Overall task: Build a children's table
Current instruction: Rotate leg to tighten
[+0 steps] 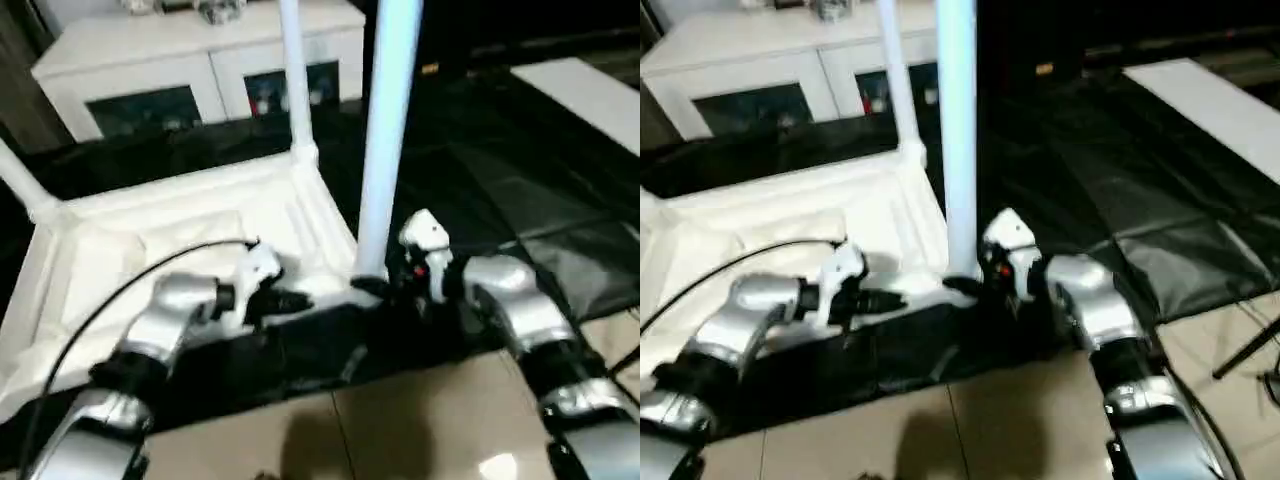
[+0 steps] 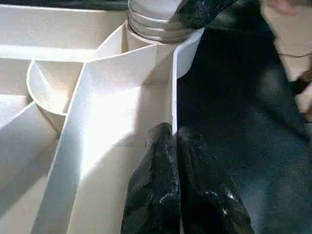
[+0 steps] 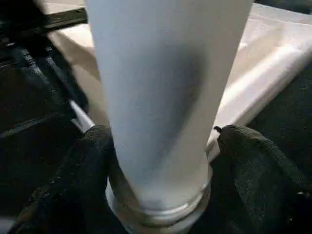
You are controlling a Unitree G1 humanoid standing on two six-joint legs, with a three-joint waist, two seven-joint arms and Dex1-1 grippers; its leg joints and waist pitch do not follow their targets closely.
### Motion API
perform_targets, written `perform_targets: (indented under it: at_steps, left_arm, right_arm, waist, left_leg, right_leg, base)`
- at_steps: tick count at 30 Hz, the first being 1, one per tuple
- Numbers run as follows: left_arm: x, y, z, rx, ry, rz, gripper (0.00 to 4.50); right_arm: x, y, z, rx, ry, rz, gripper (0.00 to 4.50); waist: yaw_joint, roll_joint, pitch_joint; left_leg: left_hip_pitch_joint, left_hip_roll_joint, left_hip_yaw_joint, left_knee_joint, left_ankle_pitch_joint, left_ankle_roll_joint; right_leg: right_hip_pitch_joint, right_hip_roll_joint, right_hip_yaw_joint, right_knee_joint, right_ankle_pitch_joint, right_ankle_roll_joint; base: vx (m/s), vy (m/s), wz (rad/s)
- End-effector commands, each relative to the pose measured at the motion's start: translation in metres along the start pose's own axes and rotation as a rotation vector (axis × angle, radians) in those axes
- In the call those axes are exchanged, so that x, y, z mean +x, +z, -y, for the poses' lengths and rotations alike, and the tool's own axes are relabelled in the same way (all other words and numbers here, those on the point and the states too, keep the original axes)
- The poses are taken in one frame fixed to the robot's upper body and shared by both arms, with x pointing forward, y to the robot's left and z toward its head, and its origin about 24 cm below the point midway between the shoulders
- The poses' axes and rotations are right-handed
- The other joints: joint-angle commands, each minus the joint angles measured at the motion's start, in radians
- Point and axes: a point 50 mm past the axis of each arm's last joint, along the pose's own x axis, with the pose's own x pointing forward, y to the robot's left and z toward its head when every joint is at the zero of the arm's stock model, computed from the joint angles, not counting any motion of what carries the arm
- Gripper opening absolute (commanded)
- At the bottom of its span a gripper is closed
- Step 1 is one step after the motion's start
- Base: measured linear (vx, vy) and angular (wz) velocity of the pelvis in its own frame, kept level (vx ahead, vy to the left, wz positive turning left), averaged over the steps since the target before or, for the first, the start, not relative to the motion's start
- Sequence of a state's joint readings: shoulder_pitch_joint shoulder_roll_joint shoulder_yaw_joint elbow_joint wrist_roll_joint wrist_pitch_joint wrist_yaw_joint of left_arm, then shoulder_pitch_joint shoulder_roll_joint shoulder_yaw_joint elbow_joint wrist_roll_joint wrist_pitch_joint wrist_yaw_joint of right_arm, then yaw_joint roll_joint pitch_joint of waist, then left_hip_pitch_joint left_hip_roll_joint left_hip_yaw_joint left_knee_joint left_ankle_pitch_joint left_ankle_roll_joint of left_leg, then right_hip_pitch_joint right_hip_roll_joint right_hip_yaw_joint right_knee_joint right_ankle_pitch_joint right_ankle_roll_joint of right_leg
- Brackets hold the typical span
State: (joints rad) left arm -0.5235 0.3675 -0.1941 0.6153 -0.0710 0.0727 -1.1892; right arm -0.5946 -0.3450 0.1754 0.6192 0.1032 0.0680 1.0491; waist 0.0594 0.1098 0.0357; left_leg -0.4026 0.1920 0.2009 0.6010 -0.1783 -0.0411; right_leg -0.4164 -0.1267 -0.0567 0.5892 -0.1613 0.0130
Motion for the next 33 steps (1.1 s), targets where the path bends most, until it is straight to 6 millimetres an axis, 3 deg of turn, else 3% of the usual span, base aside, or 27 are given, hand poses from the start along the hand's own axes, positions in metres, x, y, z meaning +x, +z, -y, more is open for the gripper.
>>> perform_targets:
  at_steps: [1,11,12,15,17,26,30,33]
  left_arm:
    - [0.001,0.011,0.007,0.022,-0.088,0.039,0.00]
    - [0.001,0.012,0.012,0.004,-0.101,0.028,0.00]
    - [0.001,0.012,0.012,0.004,-0.100,0.027,0.00]
    - [0.000,0.012,0.011,0.004,-0.094,0.025,0.00]
    - [0.000,0.012,0.011,0.005,-0.095,0.022,0.00]
    - [0.000,0.011,0.011,0.021,-0.090,0.000,0.00]
    - [0.003,0.009,0.009,0.037,-0.046,-0.009,0.00]
    - [0.011,0.011,-0.001,0.058,0.080,-0.025,0.00]
  right_arm:
    - [0.000,0.005,-0.002,-0.036,0.049,-0.021,3.69]
    - [-0.002,0.001,-0.006,-0.055,0.124,-0.064,3.69]
    - [-0.003,0.001,-0.006,-0.054,0.128,-0.066,3.36]
    - [-0.004,0.000,-0.006,-0.049,0.136,-0.073,3.31]
    - [-0.005,-0.001,-0.007,-0.049,0.142,-0.079,2.94]
    - [-0.005,-0.004,-0.007,-0.026,0.149,-0.089,2.67]
    - [0.002,-0.008,-0.003,0.024,0.032,-0.076,2.66]
    - [0.015,-0.013,0.005,0.123,-0.166,-0.056,2.66]
  waist:
    - [0.000,-0.017,-0.069]
    - [0.000,-0.019,-0.069]
    - [0.000,-0.019,-0.070]
    - [-0.001,-0.018,-0.070]
    - [-0.001,-0.017,-0.070]
    - [0.000,-0.020,-0.072]
    - [-0.001,-0.020,-0.070]
    - [-0.010,-0.022,-0.065]
  left_leg:
    - [0.027,0.030,-0.010,-0.075,-0.228,0.088]
    - [0.027,0.029,-0.010,-0.073,-0.223,0.083]
    - [0.026,0.029,-0.010,-0.072,-0.211,0.089]
    - [0.026,0.027,-0.010,-0.070,-0.208,0.096]
    - [0.027,0.028,-0.010,-0.071,-0.211,0.094]
    - [0.026,0.027,-0.010,-0.067,-0.190,0.103]
    - [0.026,0.027,-0.010,-0.068,-0.194,0.099]
    - [0.027,0.025,-0.012,-0.075,-0.245,0.062]
  right_leg:
    - [0.050,-0.013,0.013,-0.045,-0.130,-0.275]
    - [0.049,-0.013,0.016,-0.046,-0.145,-0.267]
    - [0.049,-0.012,0.015,-0.045,-0.130,-0.270]
    - [0.049,-0.011,0.014,-0.045,-0.130,-0.271]
    - [0.048,-0.011,0.015,-0.045,-0.136,-0.271]
    - [0.050,-0.011,0.014,-0.043,-0.118,-0.275]
    - [0.047,-0.011,0.015,-0.044,-0.141,-0.270]
    - [0.046,-0.012,0.017,-0.053,-0.215,-0.250]
  base:
    - [0.000,0.000,0.00]
    - [0.000,0.000,0.00]
    - [0.000,0.000,0.00]
    - [0.000,0.000,0.00]
    - [0.000,0.000,0.00]
    - [0.000,0.000,0.00]
    - [0.000,0.000,0.00]
    - [0.000,0.000,0.00]
